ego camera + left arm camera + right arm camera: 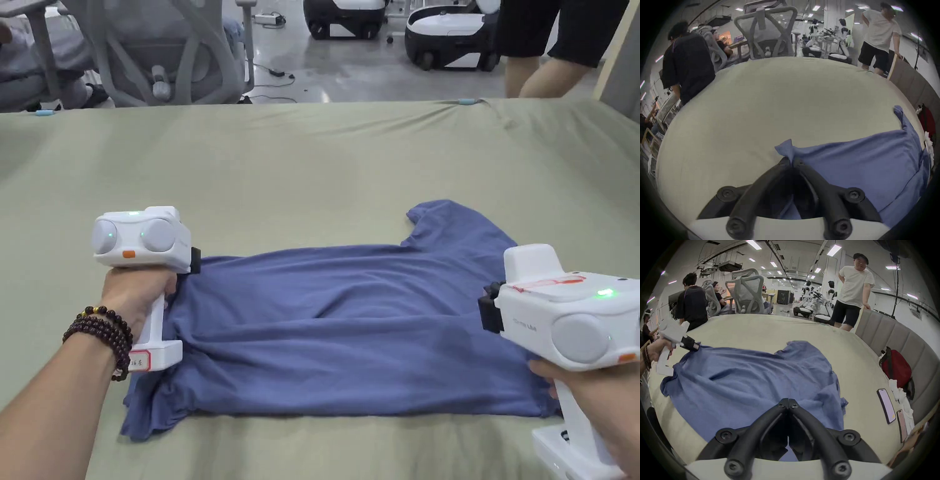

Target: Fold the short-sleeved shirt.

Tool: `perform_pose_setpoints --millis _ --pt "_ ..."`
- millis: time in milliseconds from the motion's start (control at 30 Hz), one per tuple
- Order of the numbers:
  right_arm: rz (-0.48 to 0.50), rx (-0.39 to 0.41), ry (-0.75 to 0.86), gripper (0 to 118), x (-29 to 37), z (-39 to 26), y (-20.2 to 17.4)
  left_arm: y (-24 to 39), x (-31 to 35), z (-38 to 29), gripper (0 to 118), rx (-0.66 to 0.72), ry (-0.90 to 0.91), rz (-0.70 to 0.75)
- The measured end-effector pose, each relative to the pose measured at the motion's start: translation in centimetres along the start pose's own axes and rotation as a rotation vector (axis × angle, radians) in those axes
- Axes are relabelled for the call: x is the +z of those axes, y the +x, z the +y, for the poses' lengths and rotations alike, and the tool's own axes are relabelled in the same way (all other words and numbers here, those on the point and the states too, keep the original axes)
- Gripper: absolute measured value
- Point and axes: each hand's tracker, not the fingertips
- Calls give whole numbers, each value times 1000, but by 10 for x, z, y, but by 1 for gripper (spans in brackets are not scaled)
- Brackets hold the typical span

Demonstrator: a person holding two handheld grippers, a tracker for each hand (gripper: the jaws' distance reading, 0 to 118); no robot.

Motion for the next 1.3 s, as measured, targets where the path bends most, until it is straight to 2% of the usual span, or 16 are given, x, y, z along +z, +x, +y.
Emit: perform_pose_setpoints --millis 233,267,300,333,367,400,467,533,633,700,733,767,800,867,1000,1300 --pt "2 -72 7 2 -66 92 55 -5 15 2 1 19 33 -18" --pt "16 -106 -16 13 -80 100 63 -6 16 2 1 24 36 -19" --pt "13 -109 -59 41 -95 111 73 -7 16 2 1 32 38 -23" --pt "18 -95 -116 89 -116 117 81 -9 16 2 1 42 41 -29" --pt "18 -100 -154 112 -131 119 86 -10 16 4 1 47 40 -33" --pt "24 -118 -180 118 -146 118 92 -11 15 5 1 52 40 -36" --pt "26 -183 -204 103 -166 110 101 -11 15 5 1 49 42 -41" --pt "-41 -149 -274 83 -187 101 103 -11 12 6 1 32 48 -37" --pt "-111 -112 -401 77 -208 85 105 -11 10 5 1 31 43 -38" --pt "-63 -192 -329 65 -194 79 100 -11 10 5 1 34 46 -37" --pt "-61 -182 -333 41 -187 80 96 -10 9 5 1 31 48 -35" --pt "-41 -171 -324 0 -182 80 92 -9 10 4 1 29 49 -33" --pt "-1 -139 -319 2 -179 81 86 -7 10 4 1 23 49 -29" --pt "-67 -83 -339 2 -176 89 85 -4 15 2 1 19 50 -19" --pt "-55 -80 -265 2 -155 93 83 -2 51 -4 1 7 84 -36" --pt "-48 -88 -11 2 29 57 90 -22 158 -55 1 15 190 -56"
